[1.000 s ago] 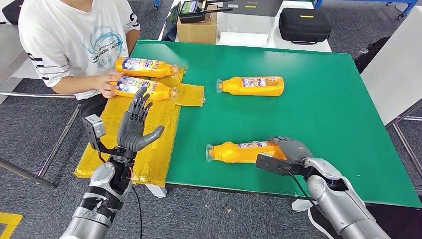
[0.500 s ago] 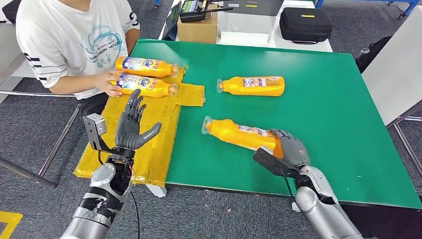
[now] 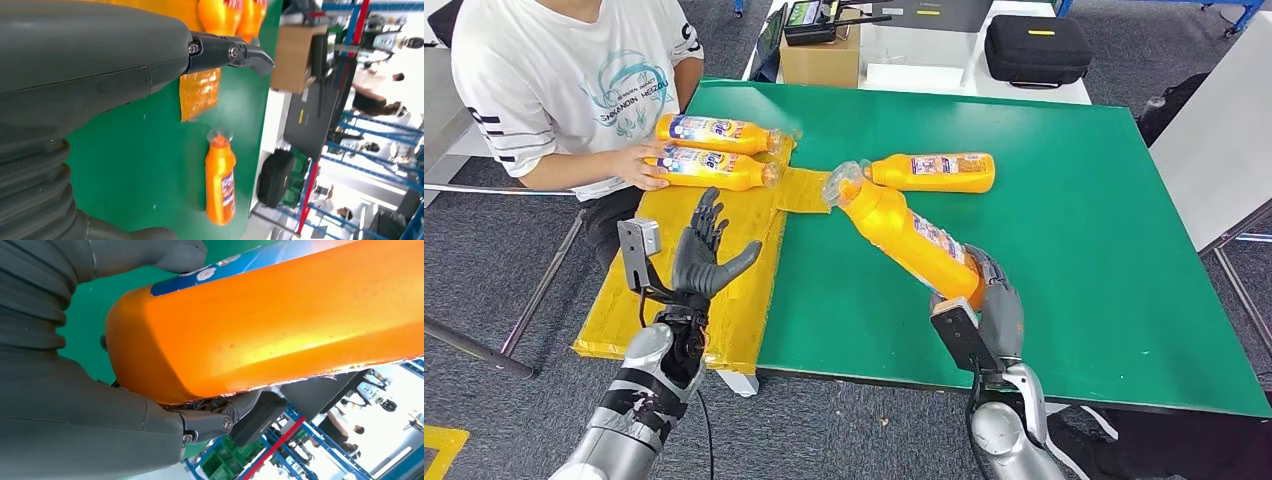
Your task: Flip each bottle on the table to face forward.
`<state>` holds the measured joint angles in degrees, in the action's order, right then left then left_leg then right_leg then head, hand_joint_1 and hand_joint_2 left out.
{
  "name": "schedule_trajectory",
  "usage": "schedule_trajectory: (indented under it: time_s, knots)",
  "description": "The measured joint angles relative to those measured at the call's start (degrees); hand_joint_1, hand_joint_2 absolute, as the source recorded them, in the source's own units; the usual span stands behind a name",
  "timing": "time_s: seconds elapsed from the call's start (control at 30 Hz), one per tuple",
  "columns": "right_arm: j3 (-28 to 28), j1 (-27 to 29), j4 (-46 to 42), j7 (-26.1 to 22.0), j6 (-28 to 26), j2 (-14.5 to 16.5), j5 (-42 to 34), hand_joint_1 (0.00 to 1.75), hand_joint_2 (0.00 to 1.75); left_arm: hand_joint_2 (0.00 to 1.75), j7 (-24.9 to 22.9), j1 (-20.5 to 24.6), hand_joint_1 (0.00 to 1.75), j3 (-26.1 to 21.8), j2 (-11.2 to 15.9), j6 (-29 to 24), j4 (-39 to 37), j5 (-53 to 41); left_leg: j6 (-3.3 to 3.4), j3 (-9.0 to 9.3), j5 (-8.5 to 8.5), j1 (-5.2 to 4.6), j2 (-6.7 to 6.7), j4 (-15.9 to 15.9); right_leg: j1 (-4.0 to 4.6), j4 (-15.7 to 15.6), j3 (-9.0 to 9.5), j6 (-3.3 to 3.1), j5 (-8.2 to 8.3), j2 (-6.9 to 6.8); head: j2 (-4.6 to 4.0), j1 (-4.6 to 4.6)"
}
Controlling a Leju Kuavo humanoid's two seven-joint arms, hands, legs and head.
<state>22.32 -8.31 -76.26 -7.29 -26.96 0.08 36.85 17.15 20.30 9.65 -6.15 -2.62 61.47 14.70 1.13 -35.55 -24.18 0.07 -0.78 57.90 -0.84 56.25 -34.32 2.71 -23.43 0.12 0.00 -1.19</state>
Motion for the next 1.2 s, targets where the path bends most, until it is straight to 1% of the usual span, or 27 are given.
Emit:
schedule_trajectory:
  time_s: [0.13,0.23,0.33,0.4,0.53,0.6,0.73,0.8,0.9,1.03,1.2]
  knots:
    - [-0.1,0.3,-0.1,-0.2,-0.1,1.3,-0.5,1.75,1.75,1.75,-0.4,0.8,0.0,0.7,-0.3,0.2,-1.0,0.6,0.0,-0.01,0.0,0.0,-0.01,0.0,0.0,0.0,-0.01,0.0,0.0,0.0,0.0,-0.01]
    - [-0.1,-0.1,0.2,-1.3,0.0,2.1,-2.5,1.75,1.75,1.75,-1.8,1.5,0.0,1.6,-0.4,1.1,-1.7,2.0,0.0,-0.02,0.0,0.0,-0.02,0.0,0.01,0.0,-0.01,0.0,0.0,-0.01,0.0,-0.01]
    - [0.3,-2.5,2.7,-3.8,-0.4,3.5,-4.3,1.75,1.75,1.75,-3.8,3.0,0.0,3.7,-0.9,3.0,-2.8,4.2,0.0,-0.02,0.0,0.0,-0.01,0.0,0.0,0.0,-0.01,0.0,0.0,0.0,0.0,-0.01]
    - [1.2,-5.0,5.9,-5.2,-1.8,4.5,-3.9,1.75,1.75,1.75,-4.8,4.3,0.0,5.6,-1.4,4.1,-3.6,5.6,0.01,-0.02,0.02,0.0,-0.01,0.0,0.0,0.0,0.0,0.0,0.01,0.0,0.0,0.0]
    - [3.1,-10.1,13.6,-5.0,-7.6,6.3,0.6,1.75,1.75,1.75,-6.1,6.6,0.0,9.4,-2.2,4.6,-4.4,7.9,0.03,-0.01,0.07,0.0,-0.04,0.0,0.0,0.0,0.03,0.02,0.03,-0.01,-0.01,-0.01]
    - [3.7,-11.8,16.5,-4.7,-9.0,6.8,1.7,1.75,1.75,1.75,-6.3,7.3,0.0,10.6,-2.4,4.6,-4.5,8.4,0.02,-0.01,0.07,0.0,-0.04,0.0,0.0,0.0,0.03,0.02,0.03,-0.01,0.0,-0.01]
    - [4.3,-13.6,20.3,-4.6,-9.7,7.4,2.4,1.75,1.75,1.75,-6.4,8.1,0.0,11.9,-2.5,4.6,-4.7,8.8,0.02,-0.02,0.06,0.0,-0.05,0.0,0.0,0.0,0.01,0.02,0.02,-0.02,0.0,-0.01]
    - [4.4,-14.2,21.7,-4.1,-10.8,7.6,3.8,1.75,1.75,1.75,-6.5,8.2,0.0,12.4,-2.5,4.6,-4.7,9.3,0.01,-0.04,0.05,0.0,-0.06,0.0,0.01,0.0,-0.01,0.02,0.02,-0.02,0.0,-0.01]
    - [4.3,-14.9,23.8,-3.6,-12.2,8.1,8.3,1.75,1.75,1.75,-7.0,8.7,0.0,13.0,-2.6,4.5,-4.7,10.3,0.01,-0.04,0.05,0.0,-0.05,0.0,0.01,0.0,-0.02,0.02,0.01,-0.01,0.0,-0.01]
    - [2.6,-15.6,26.4,-3.5,-12.6,9.5,14.9,1.75,1.75,1.75,-7.5,9.3,0.0,13.9,-3.0,3.9,-4.7,11.4,0.02,-0.04,0.05,0.0,-0.05,0.0,0.0,0.0,-0.01,0.02,0.02,-0.02,-0.01,-0.01]
    - [0.6,-16.9,29.8,-2.6,-12.8,10.8,19.4,1.75,1.75,1.75,-8.2,9.9,0.0,14.6,-3.8,2.3,-4.6,12.0,0.02,-0.04,0.06,0.0,-0.06,0.0,0.0,0.0,-0.01,0.02,0.02,-0.02,-0.01,0.0]
